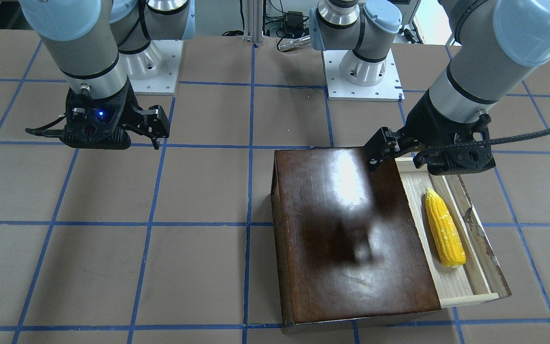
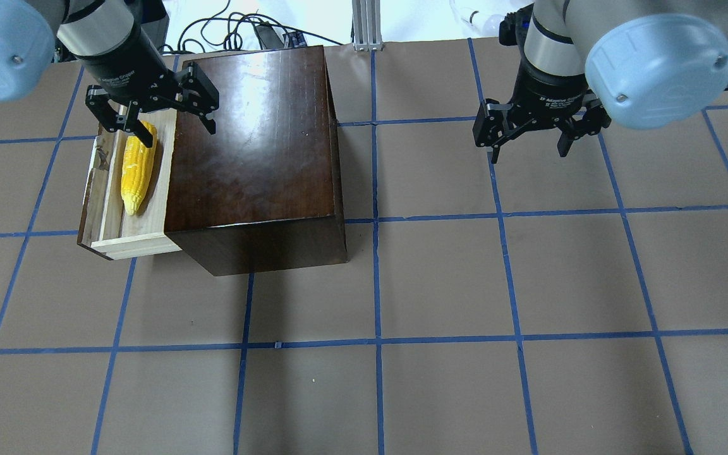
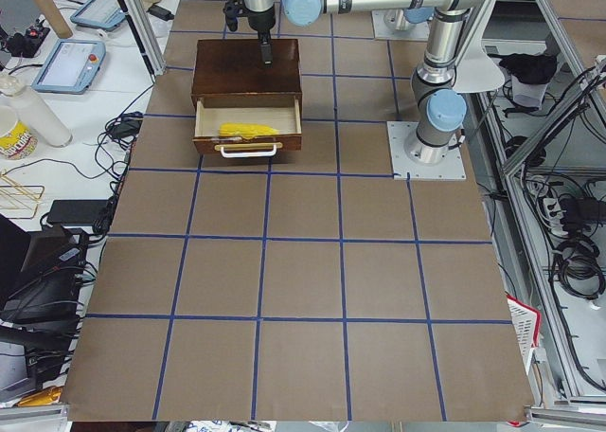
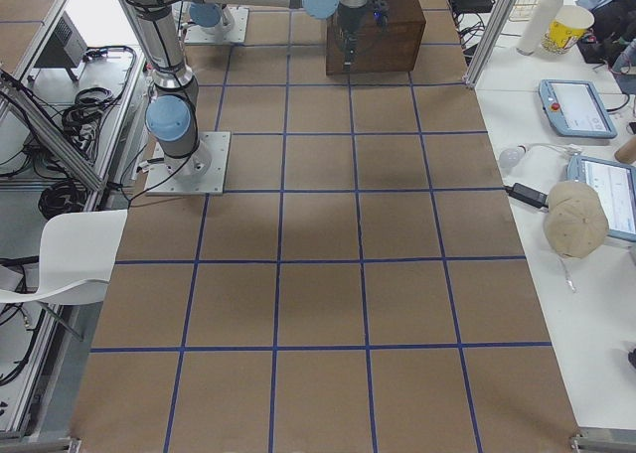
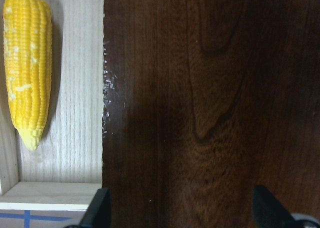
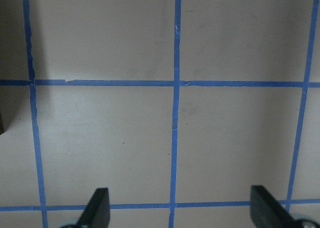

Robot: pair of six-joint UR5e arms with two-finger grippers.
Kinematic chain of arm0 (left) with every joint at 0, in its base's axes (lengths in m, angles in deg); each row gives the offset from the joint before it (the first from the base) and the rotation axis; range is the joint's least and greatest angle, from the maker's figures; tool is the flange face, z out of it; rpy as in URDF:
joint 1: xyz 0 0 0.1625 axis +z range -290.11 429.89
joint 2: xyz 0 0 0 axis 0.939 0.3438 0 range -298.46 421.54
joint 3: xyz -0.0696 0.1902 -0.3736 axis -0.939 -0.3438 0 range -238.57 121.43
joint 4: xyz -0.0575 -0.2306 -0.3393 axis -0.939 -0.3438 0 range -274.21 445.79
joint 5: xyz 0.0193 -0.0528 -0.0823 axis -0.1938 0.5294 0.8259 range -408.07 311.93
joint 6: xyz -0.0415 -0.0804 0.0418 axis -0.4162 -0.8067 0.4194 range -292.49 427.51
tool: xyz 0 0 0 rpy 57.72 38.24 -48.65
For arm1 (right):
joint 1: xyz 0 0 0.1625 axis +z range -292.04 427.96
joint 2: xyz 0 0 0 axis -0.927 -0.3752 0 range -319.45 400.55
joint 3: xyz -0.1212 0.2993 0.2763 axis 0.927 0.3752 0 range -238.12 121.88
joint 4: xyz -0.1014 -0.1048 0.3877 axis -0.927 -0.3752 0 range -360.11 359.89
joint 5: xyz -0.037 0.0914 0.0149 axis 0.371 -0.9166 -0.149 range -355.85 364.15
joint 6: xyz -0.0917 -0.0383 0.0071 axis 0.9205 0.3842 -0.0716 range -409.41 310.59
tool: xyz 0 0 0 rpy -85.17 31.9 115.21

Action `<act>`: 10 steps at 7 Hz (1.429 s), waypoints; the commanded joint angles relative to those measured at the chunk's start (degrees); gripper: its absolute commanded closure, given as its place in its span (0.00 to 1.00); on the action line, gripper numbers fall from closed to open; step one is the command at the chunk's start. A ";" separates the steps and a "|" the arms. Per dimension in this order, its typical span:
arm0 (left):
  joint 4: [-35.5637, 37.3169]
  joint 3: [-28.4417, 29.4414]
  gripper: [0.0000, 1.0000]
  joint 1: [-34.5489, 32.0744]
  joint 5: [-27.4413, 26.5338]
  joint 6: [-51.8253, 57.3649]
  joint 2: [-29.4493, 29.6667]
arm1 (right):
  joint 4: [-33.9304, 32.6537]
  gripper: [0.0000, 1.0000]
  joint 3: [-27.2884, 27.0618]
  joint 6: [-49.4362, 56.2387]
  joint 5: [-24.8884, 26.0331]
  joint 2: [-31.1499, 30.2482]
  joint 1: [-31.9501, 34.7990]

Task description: Open drawer and put corn inside

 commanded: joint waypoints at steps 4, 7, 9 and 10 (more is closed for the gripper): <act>-0.38 -2.82 0.00 -1.91 -0.63 0.28 -5.35 | 0.08 0.00 0.00 0.00 0.12 0.00 0.00; -0.04 -3.79 0.00 -1.91 -0.81 0.28 -5.17 | 0.08 0.00 0.00 0.00 0.12 -0.09 0.00; 0.14 -3.79 0.00 -1.82 -0.90 0.28 -5.00 | 0.08 0.00 0.00 0.00 0.12 0.00 0.00; 0.14 -3.88 0.00 -1.91 -0.98 0.36 -4.99 | 0.08 0.00 0.00 0.00 0.12 -0.08 0.00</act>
